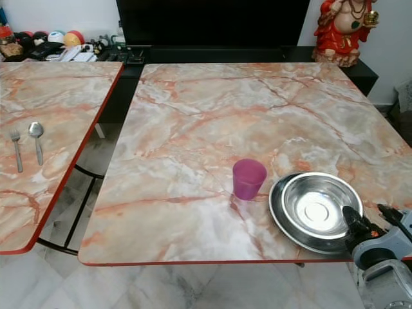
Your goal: Setting the table
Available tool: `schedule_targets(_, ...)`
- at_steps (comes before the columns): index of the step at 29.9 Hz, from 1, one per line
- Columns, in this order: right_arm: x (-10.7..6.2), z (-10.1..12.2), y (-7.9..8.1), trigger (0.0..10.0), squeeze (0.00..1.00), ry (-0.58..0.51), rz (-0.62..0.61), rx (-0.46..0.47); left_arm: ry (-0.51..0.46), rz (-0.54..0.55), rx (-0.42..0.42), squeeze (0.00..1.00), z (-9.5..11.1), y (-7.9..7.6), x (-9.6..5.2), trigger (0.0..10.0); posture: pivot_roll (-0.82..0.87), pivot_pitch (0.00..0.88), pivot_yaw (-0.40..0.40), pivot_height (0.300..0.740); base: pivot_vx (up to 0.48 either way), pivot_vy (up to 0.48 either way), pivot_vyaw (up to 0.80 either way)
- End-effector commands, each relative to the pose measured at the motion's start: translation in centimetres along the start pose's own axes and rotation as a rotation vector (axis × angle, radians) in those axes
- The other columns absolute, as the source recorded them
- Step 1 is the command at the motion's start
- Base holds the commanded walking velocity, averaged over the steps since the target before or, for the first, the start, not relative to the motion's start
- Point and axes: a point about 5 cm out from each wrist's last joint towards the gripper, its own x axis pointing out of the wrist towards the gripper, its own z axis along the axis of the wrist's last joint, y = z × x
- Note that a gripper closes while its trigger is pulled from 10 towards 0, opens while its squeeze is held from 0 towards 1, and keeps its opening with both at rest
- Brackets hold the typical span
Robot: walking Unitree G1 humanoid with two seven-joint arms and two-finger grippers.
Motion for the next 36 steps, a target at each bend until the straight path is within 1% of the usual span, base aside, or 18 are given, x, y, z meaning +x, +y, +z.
schedule_targets(1,-0.3,0.2,0.0,10.0,0.53,-0.005,-0.011,-0.018,0.037,-0.004,0.011,0.00,-0.9,-0.1,-0.2,10.0,-0.10,0.162,0.011,0.740,0.000,0.000,0.00)
schedule_targets(5,-0.3,0.2,0.0,10.0,0.55,-0.004,-0.009,-0.025,0.038,-0.003,0.011,0.00,-1.0,-0.1,-0.2,10.0,-0.10,0.161,0.009,0.740,0.000,0.000,0.00)
schedule_targets(10,-0.3,0.3,0.4,10.0,0.52,-0.012,-0.003,-0.035,0.038,-0.002,0.009,0.00,-1.0,-0.1,-0.2,10.0,-0.10,0.160,0.009,0.740,0.000,0.000,0.00)
schedule_targets(11,-0.3,0.3,0.4,10.0,0.49,-0.011,-0.003,-0.038,0.038,-0.002,0.008,0.00,-1.0,-0.1,-0.2,10.0,-0.10,0.158,0.008,0.740,0.000,0.000,0.00)
schedule_targets(12,-0.3,0.2,0.5,10.0,0.24,-0.008,-0.006,-0.039,0.039,-0.002,0.008,0.00,-1.0,-0.1,-0.2,10.0,-0.10,0.158,0.008,0.740,0.000,0.000,0.00)
schedule_targets(13,-0.4,0.1,0.4,10.0,0.07,-0.005,-0.010,-0.040,0.039,-0.003,0.009,0.00,-1.0,-0.2,-0.2,10.0,-0.10,0.157,0.007,0.740,0.000,0.000,0.00)
schedule_targets(14,-0.5,0.0,0.4,10.0,0.00,0.000,-0.020,-0.047,0.039,-0.003,0.008,0.00,-1.0,-0.2,-0.2,10.0,-0.10,0.157,0.007,0.740,0.000,0.000,0.00)
schedule_targets(20,-0.9,0.0,0.4,10.0,0.00,-0.008,-0.040,-0.053,0.040,-0.004,0.007,0.00,-1.0,-0.3,-0.2,10.0,-0.11,0.156,0.006,0.740,0.000,0.000,0.00)
schedule_targets(24,-1.1,0.5,0.5,10.0,0.00,-0.050,-0.064,-0.073,0.040,-0.006,0.006,0.00,-1.0,-0.4,-0.2,10.0,-0.11,0.157,0.006,0.740,0.000,0.000,0.00)
schedule_targets(27,-1.1,0.6,0.6,10.0,0.00,-0.055,-0.073,-0.084,0.040,-0.006,0.005,0.00,-1.0,-0.4,-0.2,10.0,-0.11,0.155,0.004,0.740,0.000,0.000,0.00)
schedule_targets(31,-1.3,1.3,0.8,10.0,0.00,-0.121,-0.110,-0.117,0.038,-0.004,0.003,0.00,-1.0,-0.5,-0.2,10.0,-0.10,0.154,0.003,0.740,0.000,0.000,0.00)
schedule_targets(36,-1.3,1.3,0.8,10.0,0.00,-0.121,-0.110,-0.117,0.038,-0.004,0.003,0.00,-1.0,-0.5,-0.2,10.0,-0.10,0.154,0.003,0.740,0.000,0.000,0.00)
